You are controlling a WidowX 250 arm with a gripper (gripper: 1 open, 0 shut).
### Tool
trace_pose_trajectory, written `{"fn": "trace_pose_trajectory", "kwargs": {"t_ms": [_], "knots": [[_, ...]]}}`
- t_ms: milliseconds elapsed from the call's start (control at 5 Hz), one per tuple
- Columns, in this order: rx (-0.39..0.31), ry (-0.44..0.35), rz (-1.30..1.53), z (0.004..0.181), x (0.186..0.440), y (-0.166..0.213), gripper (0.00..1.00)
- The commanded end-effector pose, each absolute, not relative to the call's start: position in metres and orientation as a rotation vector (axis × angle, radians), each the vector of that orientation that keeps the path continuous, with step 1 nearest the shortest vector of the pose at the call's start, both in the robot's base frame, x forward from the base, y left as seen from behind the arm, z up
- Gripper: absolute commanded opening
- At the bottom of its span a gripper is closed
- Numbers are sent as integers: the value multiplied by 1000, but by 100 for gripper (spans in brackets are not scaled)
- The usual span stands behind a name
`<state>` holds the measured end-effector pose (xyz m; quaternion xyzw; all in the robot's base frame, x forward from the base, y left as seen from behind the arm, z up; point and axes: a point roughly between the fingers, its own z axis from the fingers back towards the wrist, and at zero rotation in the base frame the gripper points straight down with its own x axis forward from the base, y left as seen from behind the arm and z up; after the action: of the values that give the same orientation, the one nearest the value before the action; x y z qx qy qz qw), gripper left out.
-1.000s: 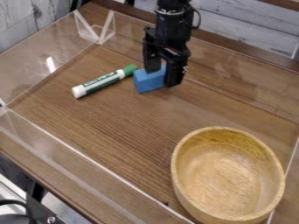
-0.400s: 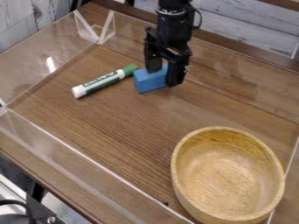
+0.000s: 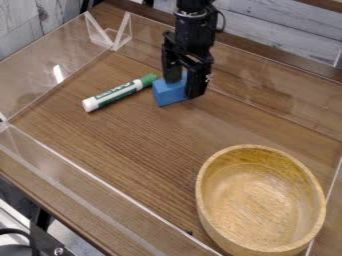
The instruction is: Put the blue block in the brown bowl
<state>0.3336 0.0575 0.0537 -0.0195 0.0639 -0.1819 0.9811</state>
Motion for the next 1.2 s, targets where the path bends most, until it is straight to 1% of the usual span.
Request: {"fn": "trace_pose_trajectory", "kwargs": {"t_ms": [0,1000], "knots": [[-20,68,-365,65,345,67,100],[-37,57,-385,40,352,81,100]]}}
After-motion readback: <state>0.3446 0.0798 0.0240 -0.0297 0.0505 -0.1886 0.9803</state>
